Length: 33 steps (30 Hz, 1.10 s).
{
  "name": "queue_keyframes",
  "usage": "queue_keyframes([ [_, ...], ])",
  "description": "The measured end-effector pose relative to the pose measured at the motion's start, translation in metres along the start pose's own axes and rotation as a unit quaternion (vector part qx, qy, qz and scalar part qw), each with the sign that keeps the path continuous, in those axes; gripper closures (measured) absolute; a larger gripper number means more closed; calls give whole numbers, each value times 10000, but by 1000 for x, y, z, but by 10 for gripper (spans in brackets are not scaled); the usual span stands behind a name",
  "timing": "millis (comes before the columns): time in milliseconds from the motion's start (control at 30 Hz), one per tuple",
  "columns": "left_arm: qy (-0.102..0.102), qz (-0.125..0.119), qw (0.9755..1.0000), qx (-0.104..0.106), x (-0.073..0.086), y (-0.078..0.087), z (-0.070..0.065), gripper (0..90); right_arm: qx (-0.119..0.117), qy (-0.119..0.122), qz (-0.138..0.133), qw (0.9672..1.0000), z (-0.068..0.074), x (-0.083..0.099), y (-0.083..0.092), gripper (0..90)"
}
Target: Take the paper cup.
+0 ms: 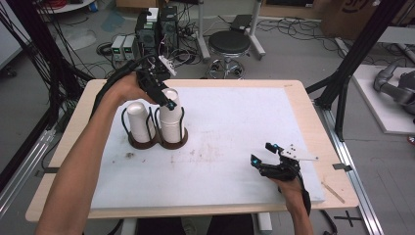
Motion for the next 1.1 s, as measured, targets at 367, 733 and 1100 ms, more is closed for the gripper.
queue_keyframes([
  [367, 68, -248, 9996, -62, -3, 13, -2, 334, -7, -10, 5, 10000, 1, 0, 0, 180],
  [733, 100, -272, 9996, -57, -4, 16, -2, 336, -11, -15, 11, 10000, 1, 0, 0, 180],
  [1100, -9, -507, 9986, -170, -19, 42, -5, 337, -10, -8, 16, 10000, 1, 0, 0, 180],
])
Point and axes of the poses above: each handheld gripper's, and its own axes: y roughly backward along the jaws, x roughly out of its underside, z roughly to its left, the point moved 7 cm from there along -y, roughly forward along the jaws, and after that the axes turned 3 degrees about -y, right-handed, at the moved point
